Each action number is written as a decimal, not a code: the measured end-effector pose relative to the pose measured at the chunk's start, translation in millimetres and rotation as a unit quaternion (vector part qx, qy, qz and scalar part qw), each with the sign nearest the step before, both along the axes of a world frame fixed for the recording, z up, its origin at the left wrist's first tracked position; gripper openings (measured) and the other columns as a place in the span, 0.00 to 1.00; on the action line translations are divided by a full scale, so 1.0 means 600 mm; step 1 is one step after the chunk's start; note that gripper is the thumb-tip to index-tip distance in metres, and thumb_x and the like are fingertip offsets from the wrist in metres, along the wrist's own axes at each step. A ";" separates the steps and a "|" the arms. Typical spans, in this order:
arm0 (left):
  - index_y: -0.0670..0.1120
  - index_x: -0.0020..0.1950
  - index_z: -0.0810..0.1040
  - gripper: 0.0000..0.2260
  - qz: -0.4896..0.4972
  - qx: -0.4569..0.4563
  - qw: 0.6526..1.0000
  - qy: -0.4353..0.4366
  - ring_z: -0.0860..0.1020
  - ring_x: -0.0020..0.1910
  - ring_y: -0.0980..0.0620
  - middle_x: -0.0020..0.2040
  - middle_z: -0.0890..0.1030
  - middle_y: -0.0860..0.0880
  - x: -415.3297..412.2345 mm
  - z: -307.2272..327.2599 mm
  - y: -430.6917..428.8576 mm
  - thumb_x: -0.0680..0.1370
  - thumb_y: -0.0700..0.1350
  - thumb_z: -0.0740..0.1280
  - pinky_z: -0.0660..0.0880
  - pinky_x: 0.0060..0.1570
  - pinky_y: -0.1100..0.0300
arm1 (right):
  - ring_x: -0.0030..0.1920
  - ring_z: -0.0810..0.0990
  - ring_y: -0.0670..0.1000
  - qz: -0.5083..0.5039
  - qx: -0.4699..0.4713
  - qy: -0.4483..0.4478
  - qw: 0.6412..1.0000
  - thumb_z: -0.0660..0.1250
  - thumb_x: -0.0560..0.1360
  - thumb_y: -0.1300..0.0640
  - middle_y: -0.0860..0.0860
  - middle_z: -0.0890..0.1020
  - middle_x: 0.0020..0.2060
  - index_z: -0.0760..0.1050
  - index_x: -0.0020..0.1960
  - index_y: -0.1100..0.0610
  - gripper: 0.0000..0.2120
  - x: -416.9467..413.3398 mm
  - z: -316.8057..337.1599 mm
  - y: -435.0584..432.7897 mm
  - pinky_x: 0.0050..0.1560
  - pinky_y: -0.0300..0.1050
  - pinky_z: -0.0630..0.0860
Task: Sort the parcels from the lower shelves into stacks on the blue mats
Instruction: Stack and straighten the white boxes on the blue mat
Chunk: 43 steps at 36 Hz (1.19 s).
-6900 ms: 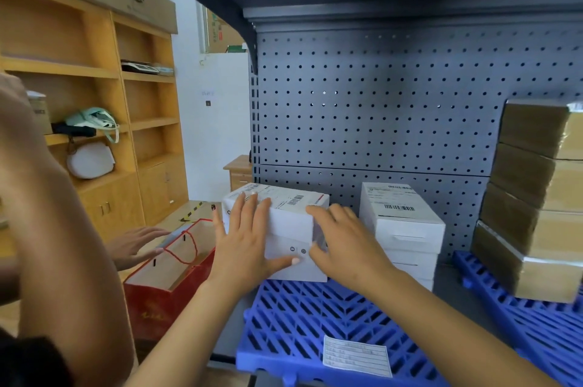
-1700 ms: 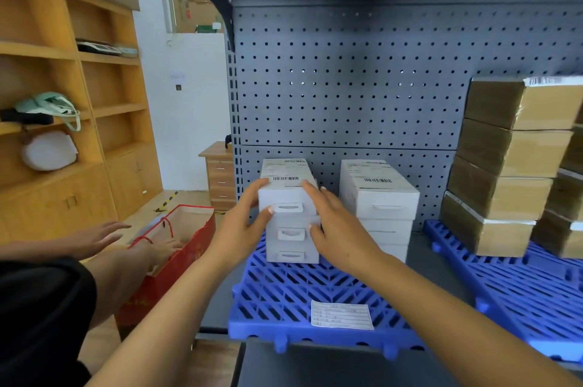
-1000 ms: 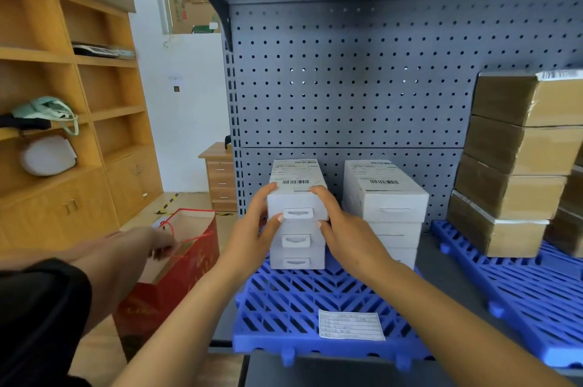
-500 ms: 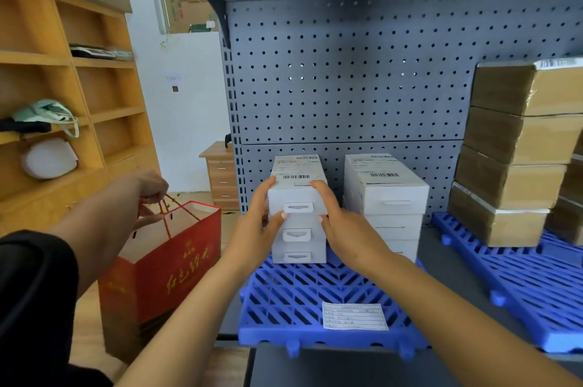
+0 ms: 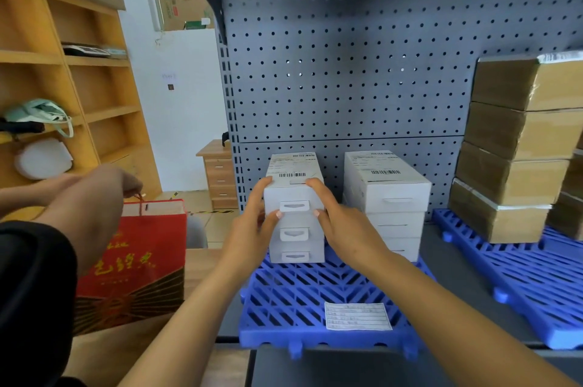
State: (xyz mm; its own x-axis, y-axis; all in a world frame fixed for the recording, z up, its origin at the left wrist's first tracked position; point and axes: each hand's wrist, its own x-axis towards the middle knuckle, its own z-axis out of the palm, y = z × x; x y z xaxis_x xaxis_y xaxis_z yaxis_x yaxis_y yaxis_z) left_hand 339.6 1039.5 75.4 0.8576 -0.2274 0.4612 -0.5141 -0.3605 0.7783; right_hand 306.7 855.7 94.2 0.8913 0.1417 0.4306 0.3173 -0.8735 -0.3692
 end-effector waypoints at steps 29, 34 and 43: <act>0.61 0.74 0.61 0.22 0.028 0.086 0.995 0.051 0.72 0.58 0.63 0.62 0.73 0.64 -0.020 -0.064 0.020 0.82 0.47 0.60 0.70 0.55 0.66 | 0.33 0.75 0.52 0.013 -0.021 0.006 1.000 0.63 0.77 0.62 0.54 0.74 0.33 0.20 0.67 0.35 0.52 -0.011 -0.024 0.013 0.35 0.49 0.75; 0.64 0.67 0.65 0.16 0.027 0.076 0.996 0.044 0.73 0.53 0.69 0.55 0.74 0.69 -0.013 -0.061 0.023 0.82 0.48 0.59 0.69 0.48 0.72 | 0.31 0.74 0.51 0.033 -0.014 0.004 0.999 0.63 0.78 0.59 0.53 0.73 0.30 0.23 0.69 0.35 0.49 -0.005 -0.025 0.005 0.32 0.44 0.72; 0.64 0.65 0.66 0.15 0.018 0.071 0.996 0.044 0.74 0.55 0.65 0.56 0.75 0.66 -0.004 -0.058 0.026 0.82 0.47 0.60 0.72 0.52 0.67 | 0.31 0.74 0.51 0.028 -0.003 0.011 1.000 0.63 0.79 0.58 0.52 0.72 0.30 0.22 0.67 0.32 0.49 -0.007 -0.022 0.006 0.33 0.45 0.72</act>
State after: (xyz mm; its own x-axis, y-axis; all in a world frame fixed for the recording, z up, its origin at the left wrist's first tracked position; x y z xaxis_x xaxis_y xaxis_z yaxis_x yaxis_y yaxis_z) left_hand 337.4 1054.9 40.3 0.9021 -0.2542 0.3486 -0.4308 -0.4874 0.7595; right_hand 302.6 859.3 80.8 0.8910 0.1945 0.4102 0.3580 -0.8566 -0.3715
